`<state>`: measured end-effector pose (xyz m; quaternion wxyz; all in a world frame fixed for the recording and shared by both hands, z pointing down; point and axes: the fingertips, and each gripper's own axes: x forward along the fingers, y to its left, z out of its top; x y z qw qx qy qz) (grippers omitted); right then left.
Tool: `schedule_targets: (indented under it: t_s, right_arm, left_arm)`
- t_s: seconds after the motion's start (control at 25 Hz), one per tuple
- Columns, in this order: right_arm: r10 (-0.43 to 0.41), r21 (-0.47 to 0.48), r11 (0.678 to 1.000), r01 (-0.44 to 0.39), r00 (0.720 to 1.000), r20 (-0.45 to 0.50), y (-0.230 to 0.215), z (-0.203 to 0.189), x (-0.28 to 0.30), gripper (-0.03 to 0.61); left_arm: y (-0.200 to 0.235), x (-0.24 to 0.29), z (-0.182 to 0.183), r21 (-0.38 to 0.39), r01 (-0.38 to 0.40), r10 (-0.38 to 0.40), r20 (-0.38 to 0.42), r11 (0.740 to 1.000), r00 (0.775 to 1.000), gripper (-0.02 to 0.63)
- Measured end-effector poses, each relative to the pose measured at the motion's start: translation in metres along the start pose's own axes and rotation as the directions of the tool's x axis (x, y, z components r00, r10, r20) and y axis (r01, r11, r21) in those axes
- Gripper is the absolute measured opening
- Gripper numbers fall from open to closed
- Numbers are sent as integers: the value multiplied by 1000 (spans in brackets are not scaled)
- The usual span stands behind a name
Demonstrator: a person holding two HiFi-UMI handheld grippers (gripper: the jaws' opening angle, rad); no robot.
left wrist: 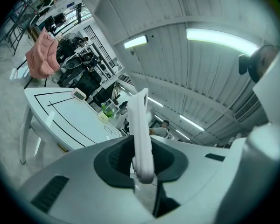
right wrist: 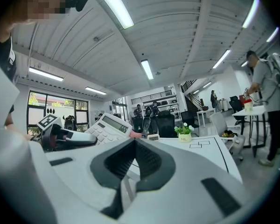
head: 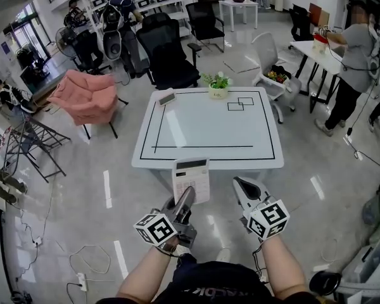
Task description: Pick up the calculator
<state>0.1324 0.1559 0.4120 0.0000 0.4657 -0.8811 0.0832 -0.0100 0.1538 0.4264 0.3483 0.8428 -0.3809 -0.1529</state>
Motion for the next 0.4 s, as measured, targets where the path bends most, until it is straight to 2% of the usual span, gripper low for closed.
schedule_targets:
  t_s: [0.4]
  right_arm:
    - [13, 8, 1000, -13, 1000, 5, -6, -2, 1, 2]
  left_arm:
    - [-1, 7, -3, 6, -7, 7, -1, 1000, 1000, 67]
